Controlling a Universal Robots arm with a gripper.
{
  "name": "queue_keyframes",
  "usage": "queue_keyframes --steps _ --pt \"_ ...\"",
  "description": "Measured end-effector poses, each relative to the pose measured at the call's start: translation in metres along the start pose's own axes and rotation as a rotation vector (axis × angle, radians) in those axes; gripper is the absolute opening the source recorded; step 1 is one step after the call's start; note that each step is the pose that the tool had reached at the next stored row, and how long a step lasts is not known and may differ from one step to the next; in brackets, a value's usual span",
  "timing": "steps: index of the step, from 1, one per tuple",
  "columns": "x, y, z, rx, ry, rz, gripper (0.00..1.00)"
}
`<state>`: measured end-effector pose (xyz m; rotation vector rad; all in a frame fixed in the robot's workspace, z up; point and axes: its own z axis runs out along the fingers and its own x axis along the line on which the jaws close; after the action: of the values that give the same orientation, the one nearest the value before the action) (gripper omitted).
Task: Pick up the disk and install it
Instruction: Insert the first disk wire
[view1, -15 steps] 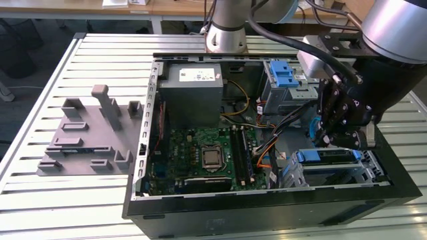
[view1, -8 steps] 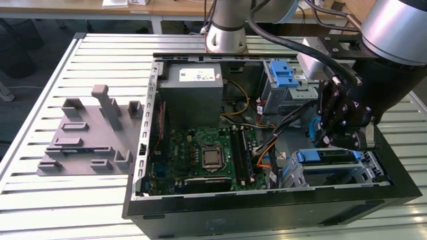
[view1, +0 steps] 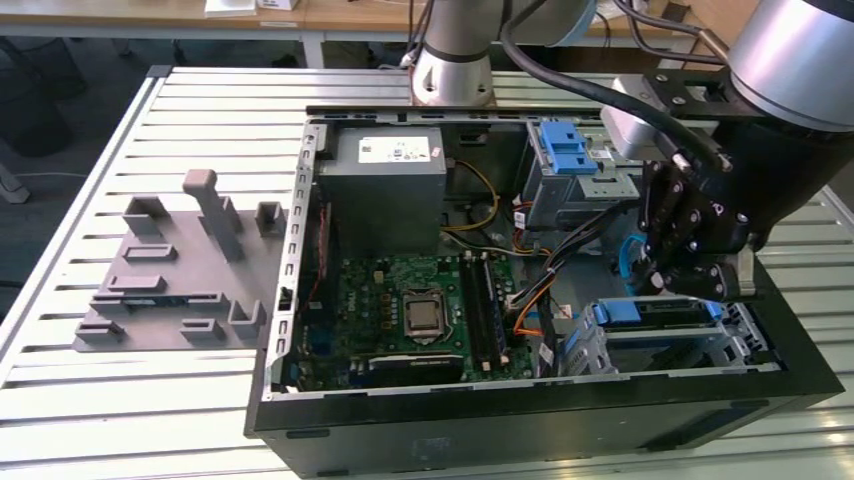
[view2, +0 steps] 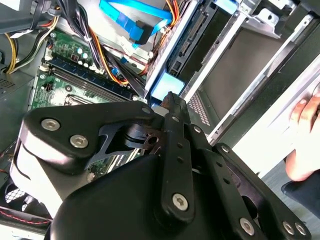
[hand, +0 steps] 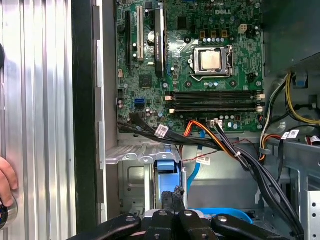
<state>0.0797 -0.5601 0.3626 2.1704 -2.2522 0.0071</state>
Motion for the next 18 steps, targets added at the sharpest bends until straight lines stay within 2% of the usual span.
queue_keyframes --steps 10,18 --pt "-0.0005 -0.0146 -0.0001 0.0000 0.0001 0.000 0.11" --pt "-0.0011 -0.0303 -0.0002 0.0000 -0.0001 0.000 0.11"
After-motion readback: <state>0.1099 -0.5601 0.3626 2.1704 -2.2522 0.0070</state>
